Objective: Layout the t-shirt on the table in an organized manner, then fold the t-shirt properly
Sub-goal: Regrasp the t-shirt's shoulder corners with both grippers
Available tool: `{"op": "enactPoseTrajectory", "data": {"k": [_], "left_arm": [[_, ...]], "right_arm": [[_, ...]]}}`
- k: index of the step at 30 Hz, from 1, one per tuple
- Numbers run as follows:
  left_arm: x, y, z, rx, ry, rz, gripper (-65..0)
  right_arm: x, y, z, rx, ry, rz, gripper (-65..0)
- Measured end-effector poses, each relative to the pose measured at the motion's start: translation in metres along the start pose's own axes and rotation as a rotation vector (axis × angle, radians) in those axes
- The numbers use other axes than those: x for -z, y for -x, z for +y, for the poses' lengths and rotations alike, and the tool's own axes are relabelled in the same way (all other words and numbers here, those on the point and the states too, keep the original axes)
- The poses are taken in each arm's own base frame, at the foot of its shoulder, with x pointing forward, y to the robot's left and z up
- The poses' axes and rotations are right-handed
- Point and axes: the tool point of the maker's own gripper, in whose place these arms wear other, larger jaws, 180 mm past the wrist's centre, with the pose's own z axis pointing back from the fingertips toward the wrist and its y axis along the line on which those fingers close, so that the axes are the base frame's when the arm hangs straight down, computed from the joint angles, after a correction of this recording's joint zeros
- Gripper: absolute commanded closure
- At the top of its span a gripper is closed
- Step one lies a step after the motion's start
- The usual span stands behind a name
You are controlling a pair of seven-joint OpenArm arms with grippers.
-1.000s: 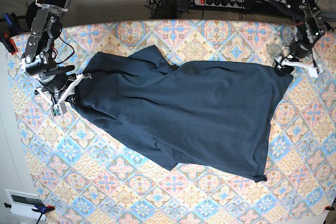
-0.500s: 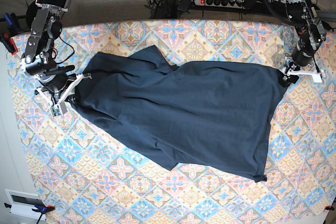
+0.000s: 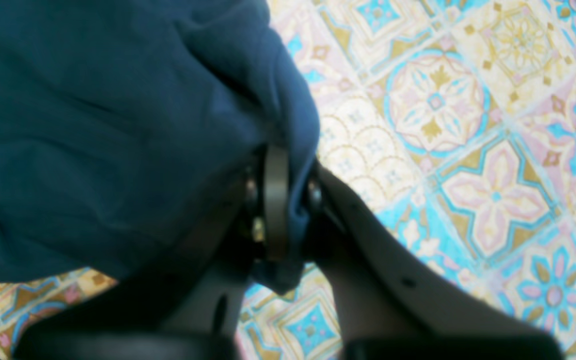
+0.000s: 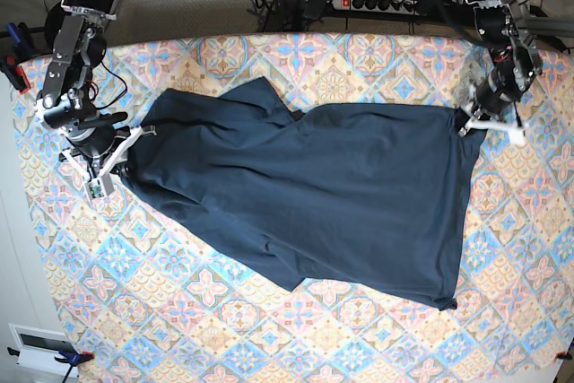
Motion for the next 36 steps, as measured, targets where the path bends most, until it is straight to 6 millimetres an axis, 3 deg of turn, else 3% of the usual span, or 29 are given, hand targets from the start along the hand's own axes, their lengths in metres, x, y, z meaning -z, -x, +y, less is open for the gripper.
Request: {"op": "enactPoseTrajectory", "data": {"k": [3, 7, 10, 13, 17, 21, 26, 29, 32, 36], "left_arm": [[-0.019, -0.008, 0.002, 0.064, -0.025, -0.032, 0.0], [-0.028, -0.022, -0.03, 0.122, 0.049, -0.084, 0.0], [-0.029, -0.028, -0.033, 0.126, 0.053, -0.104, 0.0], [-0.027, -0.018, -0.024, 0.114, 0.028, -0.073, 0.0], [-0.026, -0.021, -0.028, 0.116, 0.04, -0.082, 0.0], [-0.027, -0.021, -0.028, 0.118, 0.038, -0.082, 0.0], [-0.027, -0.021, -0.028, 0.119, 0.037, -0.082, 0.0], [-0.027, -0.021, -0.027, 0.12, 0.035, -0.081, 0.0], [-0.027, -0.022, -0.027, 0.121, 0.037, -0.083, 0.0], [-0.027, -0.022, -0.027, 0.121, 0.035, -0.082, 0.0]], "right_arm": [[0.0, 0.001, 0.0, -0.001, 0.001, 0.001, -8.5], [0.0, 0.006, 0.0, -0.001, 0.001, 0.023, -25.9], [-0.002, 0.022, 0.0, -0.003, 0.002, 0.112, -35.6], [-0.01, 0.038, 0.004, -0.018, 0.004, 0.152, -36.0], [-0.021, 0.071, 0.014, -0.019, -0.012, 0.224, -36.0], [-0.022, 0.076, 0.015, -0.011, -0.013, 0.222, -36.0], [-0.02, 0.091, 0.033, 0.031, -0.053, 0.223, -36.0], [-0.016, 0.094, 0.031, 0.049, -0.055, 0.225, -36.0], [-0.011, 0.109, 0.032, 0.093, -0.063, 0.262, -36.0], [-0.003, 0.127, 0.05, 0.216, -0.159, 0.282, -36.0]]}}
